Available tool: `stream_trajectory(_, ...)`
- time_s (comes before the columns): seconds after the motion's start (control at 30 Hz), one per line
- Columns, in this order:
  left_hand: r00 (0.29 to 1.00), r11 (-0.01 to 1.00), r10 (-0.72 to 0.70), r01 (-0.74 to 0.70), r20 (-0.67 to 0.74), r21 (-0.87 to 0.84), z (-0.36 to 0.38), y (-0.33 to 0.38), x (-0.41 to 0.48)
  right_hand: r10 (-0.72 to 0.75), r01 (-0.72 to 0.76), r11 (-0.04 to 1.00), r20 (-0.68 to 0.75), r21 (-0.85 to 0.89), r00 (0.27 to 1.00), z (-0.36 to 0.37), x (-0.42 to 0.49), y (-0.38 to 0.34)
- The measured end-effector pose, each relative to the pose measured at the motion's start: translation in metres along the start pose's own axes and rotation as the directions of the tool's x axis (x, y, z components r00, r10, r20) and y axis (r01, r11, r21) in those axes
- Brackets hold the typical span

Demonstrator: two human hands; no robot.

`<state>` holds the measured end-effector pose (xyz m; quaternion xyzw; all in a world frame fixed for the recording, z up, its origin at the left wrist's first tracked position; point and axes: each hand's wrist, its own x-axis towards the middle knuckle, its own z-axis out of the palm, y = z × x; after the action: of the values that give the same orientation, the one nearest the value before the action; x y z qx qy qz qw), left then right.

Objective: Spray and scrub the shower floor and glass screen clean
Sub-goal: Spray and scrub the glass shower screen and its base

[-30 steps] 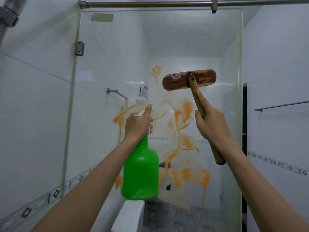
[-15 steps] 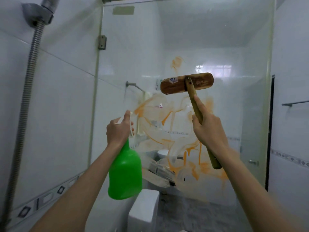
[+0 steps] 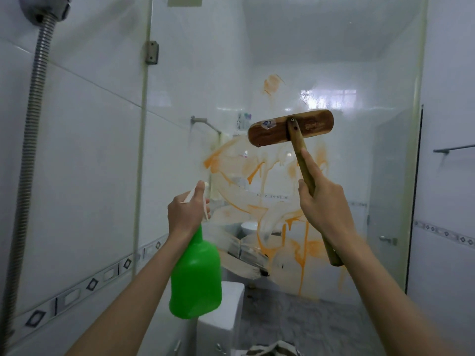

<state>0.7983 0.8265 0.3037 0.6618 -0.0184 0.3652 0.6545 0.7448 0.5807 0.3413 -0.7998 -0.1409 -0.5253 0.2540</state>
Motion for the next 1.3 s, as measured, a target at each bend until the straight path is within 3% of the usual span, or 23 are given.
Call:
stream_trajectory(0.5, 0.962, 0.999, 0.032, -0.025, 0.270, -0.031, 0.051, 0.012, -0.039, 0.011, -0.014, 0.999, -0.058, -0.050, 0.998, -0.026, -0.007, 0.024)
stream_trajectory(0.73, 0.995, 0.998, 0.034, -0.029, 0.089, -0.061, 0.050, 0.014, -0.035, 0.021, -0.026, 0.997, -0.066, -0.067, 0.998, -0.033, -0.007, 0.027)
stream_trajectory(0.9, 0.995, 0.999, -0.002, 0.007, 0.105, -0.040, 0.051, 0.012, -0.028, 0.013, -0.017, 0.997, -0.061, -0.070, 0.998, -0.032, -0.005, 0.027)
stream_trajectory(1.3, 0.956, 0.984, 0.128, -0.089, 0.265, -0.156, 0.088, 0.039, -0.037, 0.042, -0.047, 0.995, -0.060, -0.083, 0.997, -0.035, -0.004, 0.031)
